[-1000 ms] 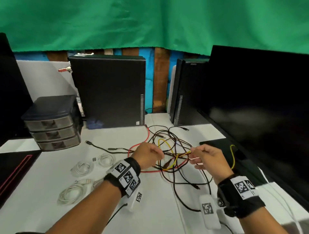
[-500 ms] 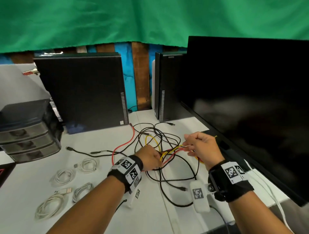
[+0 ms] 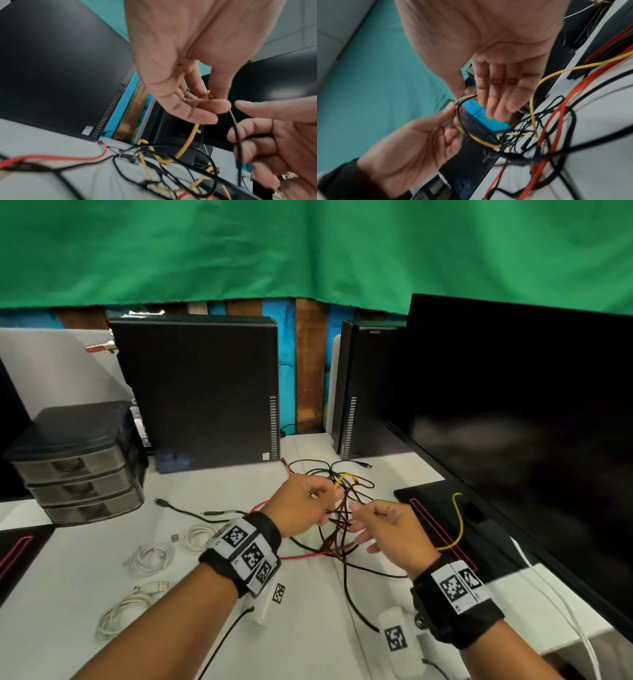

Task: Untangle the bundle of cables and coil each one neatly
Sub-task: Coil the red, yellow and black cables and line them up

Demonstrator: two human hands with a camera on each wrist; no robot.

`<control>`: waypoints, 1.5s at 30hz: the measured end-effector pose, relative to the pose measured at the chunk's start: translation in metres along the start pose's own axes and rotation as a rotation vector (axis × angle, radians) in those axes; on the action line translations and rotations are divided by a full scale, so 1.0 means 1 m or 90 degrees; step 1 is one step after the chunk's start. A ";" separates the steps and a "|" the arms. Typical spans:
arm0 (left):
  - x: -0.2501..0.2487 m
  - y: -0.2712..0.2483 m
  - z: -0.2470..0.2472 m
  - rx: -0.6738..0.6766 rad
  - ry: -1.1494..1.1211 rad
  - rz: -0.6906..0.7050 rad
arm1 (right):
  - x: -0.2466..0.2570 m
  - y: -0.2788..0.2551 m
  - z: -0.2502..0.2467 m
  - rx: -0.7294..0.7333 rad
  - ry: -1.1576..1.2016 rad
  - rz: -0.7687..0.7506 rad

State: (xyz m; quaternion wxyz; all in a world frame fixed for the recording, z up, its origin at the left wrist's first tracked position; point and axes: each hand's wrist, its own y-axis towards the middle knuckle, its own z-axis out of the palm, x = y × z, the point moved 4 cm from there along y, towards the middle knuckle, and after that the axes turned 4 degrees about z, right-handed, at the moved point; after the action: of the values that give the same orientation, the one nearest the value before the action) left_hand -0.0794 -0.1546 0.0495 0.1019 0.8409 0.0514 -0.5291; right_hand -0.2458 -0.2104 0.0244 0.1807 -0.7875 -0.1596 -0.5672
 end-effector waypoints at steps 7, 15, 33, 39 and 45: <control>-0.058 0.001 -0.035 -0.089 -0.025 0.129 | 0.013 -0.006 0.005 -0.079 -0.027 -0.103; -0.096 -0.007 -0.038 -0.070 -0.220 0.148 | 0.062 -0.002 0.018 -0.060 -0.208 -0.323; -0.029 -0.028 -0.075 -0.010 0.060 0.037 | 0.100 0.020 -0.042 0.006 0.162 -0.181; -0.026 -0.031 -0.127 -0.251 0.168 0.061 | 0.122 0.054 -0.069 -0.236 -0.651 -0.246; -0.002 -0.056 -0.201 -0.622 -0.063 -0.035 | 0.124 0.076 -0.130 -0.277 -0.633 -0.088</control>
State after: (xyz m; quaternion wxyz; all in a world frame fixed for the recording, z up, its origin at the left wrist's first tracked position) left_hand 0.0859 -0.0549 0.1289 0.4727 0.6668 0.3109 -0.4851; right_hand -0.2816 -0.3322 0.1725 -0.1212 -0.9676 -0.1564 -0.1568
